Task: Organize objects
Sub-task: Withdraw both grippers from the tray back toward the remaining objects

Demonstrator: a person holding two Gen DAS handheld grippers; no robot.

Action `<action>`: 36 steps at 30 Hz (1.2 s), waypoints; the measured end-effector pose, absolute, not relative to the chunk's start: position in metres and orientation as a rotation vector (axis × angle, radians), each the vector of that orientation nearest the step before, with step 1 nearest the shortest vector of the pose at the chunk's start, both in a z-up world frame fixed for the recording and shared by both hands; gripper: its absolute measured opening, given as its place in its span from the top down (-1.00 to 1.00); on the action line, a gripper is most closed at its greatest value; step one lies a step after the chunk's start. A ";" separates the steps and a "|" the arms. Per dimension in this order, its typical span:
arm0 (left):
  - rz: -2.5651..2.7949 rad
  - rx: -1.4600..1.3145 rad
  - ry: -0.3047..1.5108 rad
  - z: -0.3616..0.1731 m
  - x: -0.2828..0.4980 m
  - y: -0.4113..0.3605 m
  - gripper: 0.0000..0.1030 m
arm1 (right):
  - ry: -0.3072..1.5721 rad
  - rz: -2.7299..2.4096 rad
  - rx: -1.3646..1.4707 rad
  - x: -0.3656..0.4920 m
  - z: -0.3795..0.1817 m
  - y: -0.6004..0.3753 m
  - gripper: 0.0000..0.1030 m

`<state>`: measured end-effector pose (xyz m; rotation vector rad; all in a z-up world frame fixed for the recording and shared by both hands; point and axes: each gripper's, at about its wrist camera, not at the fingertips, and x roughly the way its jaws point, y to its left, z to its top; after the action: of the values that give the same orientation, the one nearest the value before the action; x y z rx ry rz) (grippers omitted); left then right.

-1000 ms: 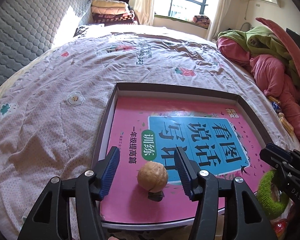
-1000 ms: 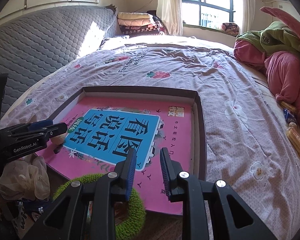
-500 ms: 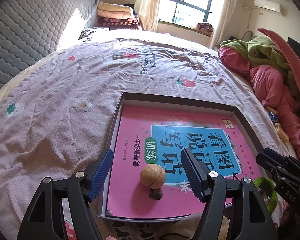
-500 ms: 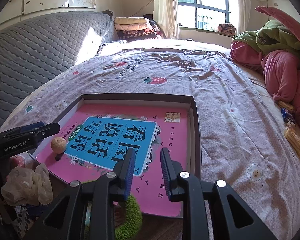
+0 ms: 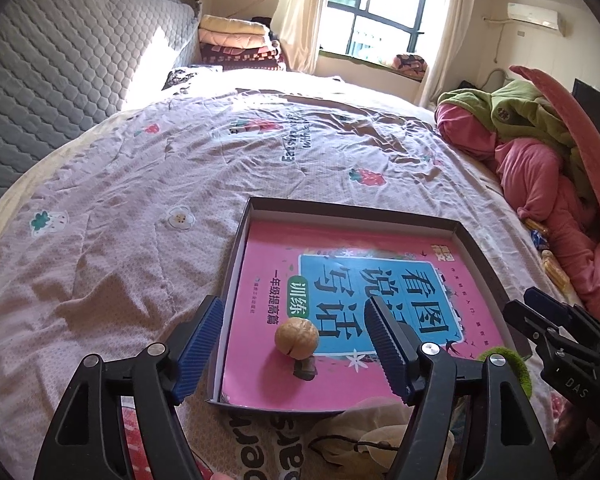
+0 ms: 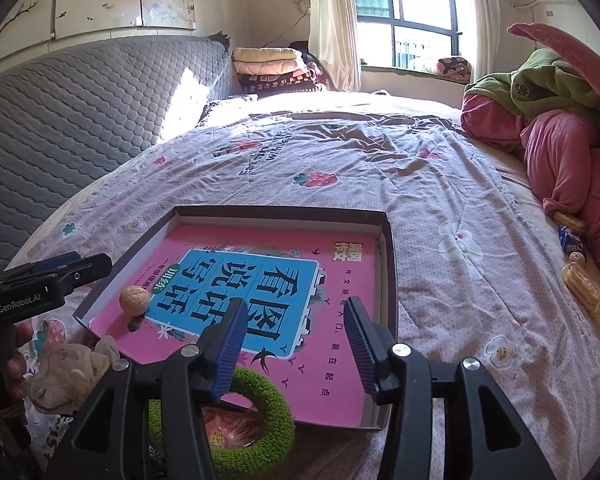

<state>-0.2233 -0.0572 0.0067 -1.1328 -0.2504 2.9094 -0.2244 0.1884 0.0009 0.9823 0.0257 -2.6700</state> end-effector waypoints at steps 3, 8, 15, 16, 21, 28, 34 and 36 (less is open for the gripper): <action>2.915 -1.120 -0.250 0.012 -0.217 -0.056 -0.45 | 0.028 -2.674 0.967 -0.220 0.004 0.189 -0.07; 2.921 -1.105 -0.239 0.019 -0.205 -0.054 -0.45 | 0.031 -2.675 0.943 -0.215 0.009 0.189 -0.18; 2.931 -1.085 -0.229 0.029 -0.186 -0.053 -0.46 | 0.036 -2.688 0.898 -0.201 0.022 0.190 -0.35; 2.931 -1.082 -0.226 0.031 -0.184 -0.053 -0.46 | 0.039 -2.690 0.888 -0.198 0.024 0.190 -0.36; 2.928 -1.057 -0.213 0.040 -0.168 -0.049 -0.46 | 0.059 -2.702 0.865 -0.186 0.032 0.185 -0.41; 2.919 -1.032 -0.191 0.048 -0.149 -0.046 -0.47 | 0.069 -2.722 0.835 -0.167 0.045 0.183 -0.44; 2.919 -1.007 -0.188 0.054 -0.134 -0.047 -0.47 | 0.055 -2.742 0.809 -0.153 0.056 0.188 -0.47; 2.918 -1.004 -0.188 0.056 -0.130 -0.047 -0.47 | 0.058 -2.746 0.812 -0.148 0.056 0.190 -0.48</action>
<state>-0.1302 -0.0471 0.0556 -1.0041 -0.1885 2.9184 -0.1480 0.1896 0.0564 0.8119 0.0585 -2.7458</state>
